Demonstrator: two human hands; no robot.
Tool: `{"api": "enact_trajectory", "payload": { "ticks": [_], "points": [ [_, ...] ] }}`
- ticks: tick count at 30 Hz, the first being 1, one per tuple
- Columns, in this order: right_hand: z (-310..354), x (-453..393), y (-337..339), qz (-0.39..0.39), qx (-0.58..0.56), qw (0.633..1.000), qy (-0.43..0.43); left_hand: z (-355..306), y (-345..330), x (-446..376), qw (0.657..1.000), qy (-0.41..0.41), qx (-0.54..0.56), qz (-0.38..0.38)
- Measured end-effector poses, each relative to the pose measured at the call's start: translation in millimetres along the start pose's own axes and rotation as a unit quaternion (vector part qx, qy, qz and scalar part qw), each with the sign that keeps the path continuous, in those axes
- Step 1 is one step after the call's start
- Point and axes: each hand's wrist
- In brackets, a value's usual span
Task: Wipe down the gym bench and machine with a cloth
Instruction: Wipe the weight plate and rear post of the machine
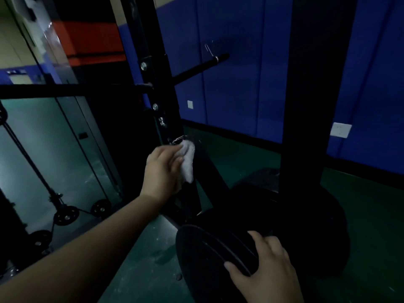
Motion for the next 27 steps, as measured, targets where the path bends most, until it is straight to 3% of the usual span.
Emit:
{"api": "enact_trajectory", "payload": {
  "ticks": [5, 9, 11, 14, 16, 18, 20, 22, 24, 26, 27],
  "points": [
    [-2, -5, 2, 0.019, 0.014, 1.000, 0.004, 13, -29, -54, 0.995, -0.053, -0.080, 0.025],
    [-2, -5, 2, 0.025, 0.024, 0.999, -0.004, 30, -56, -59, 0.954, -0.113, -0.231, 0.156],
    [-3, -3, 1, 0.023, 0.013, 1.000, -0.012, 30, -67, -46, 0.935, -0.165, -0.257, 0.180],
    [-2, -1, 1, 0.019, -0.006, 1.000, -0.019, 24, -87, -13, 0.834, -0.346, -0.265, 0.338],
    [-2, 0, 2, 0.018, -0.008, 1.000, -0.018, 13, -89, -3, 0.781, -0.393, -0.223, 0.431],
    [-2, 1, 3, 0.017, -0.013, 1.000, -0.016, 1, -87, -16, 0.799, -0.417, -0.214, 0.377],
    [-3, 2, 3, 0.017, -0.019, 1.000, -0.014, 0, -80, -42, 0.849, -0.378, -0.260, 0.263],
    [-4, 4, 3, 0.010, -0.022, 1.000, -0.010, 14, -76, -60, 0.850, -0.356, -0.342, 0.183],
    [-5, 5, 3, 0.006, -0.027, 1.000, -0.010, 13, -78, -50, 0.836, -0.364, -0.339, 0.232],
    [-6, 5, 3, 0.006, -0.024, 1.000, -0.010, 9, -92, -17, 0.853, -0.356, -0.244, 0.295],
    [-6, 5, 3, 0.006, -0.021, 1.000, -0.010, -1, -98, -2, 0.840, -0.361, -0.213, 0.345]
  ]
}}
Point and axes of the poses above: each hand's wrist, its own x-axis away from the middle knuckle, its own y-axis out of the back of the hand, z = x × y, and after that the axes turned 3 degrees about -z, right-handed
